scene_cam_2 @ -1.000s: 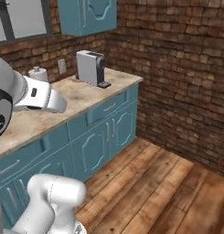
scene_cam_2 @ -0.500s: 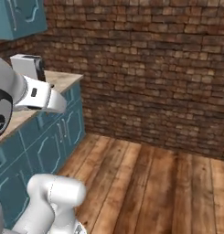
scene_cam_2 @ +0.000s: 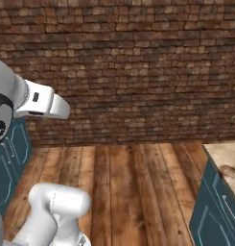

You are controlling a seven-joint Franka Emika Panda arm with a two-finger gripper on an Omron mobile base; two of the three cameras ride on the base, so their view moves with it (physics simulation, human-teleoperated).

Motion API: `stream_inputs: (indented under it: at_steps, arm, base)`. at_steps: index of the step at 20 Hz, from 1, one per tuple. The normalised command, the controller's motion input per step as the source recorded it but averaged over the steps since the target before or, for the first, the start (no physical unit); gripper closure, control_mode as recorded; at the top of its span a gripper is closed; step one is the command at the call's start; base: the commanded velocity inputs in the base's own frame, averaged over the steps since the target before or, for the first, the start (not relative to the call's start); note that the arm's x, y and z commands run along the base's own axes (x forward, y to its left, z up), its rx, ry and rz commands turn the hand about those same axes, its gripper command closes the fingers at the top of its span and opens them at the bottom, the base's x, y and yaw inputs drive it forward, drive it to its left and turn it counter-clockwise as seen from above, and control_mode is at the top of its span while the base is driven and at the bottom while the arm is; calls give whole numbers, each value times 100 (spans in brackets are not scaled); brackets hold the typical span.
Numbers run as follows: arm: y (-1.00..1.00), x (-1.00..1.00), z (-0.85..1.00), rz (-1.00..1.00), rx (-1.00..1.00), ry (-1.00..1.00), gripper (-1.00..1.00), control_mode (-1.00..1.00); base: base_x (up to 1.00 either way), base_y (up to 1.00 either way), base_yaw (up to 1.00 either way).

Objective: Pick up the dish brush and dish brush from the sink, and place them back in the cabinet, and close the cabinet door.

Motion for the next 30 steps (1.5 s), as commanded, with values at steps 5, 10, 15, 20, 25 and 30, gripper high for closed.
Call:
stream_inputs:
  at_steps: [5, 10, 15, 20, 25, 30]
  arm:
    - [0, 0, 0, 0, 0, 0, -100, 100]
    - [0, 0, 0, 0, 0, 0, -100, 100]
    - [0, 0, 0, 0, 0, 0, -100, 100]
    - [0, 0, 0, 0, 0, 0, -100, 100]
    - [0, 0, 0, 0, 0, 0, -100, 100]
    - [0, 0, 0, 0, 0, 0, -100, 100]
  base:
    - [0, -5, -62]
    - [0, -7, -61]
    - [0, -5, -60]
    - [0, -11, -57]
    - [7, -22, -53]
    - [24, -29, -47]
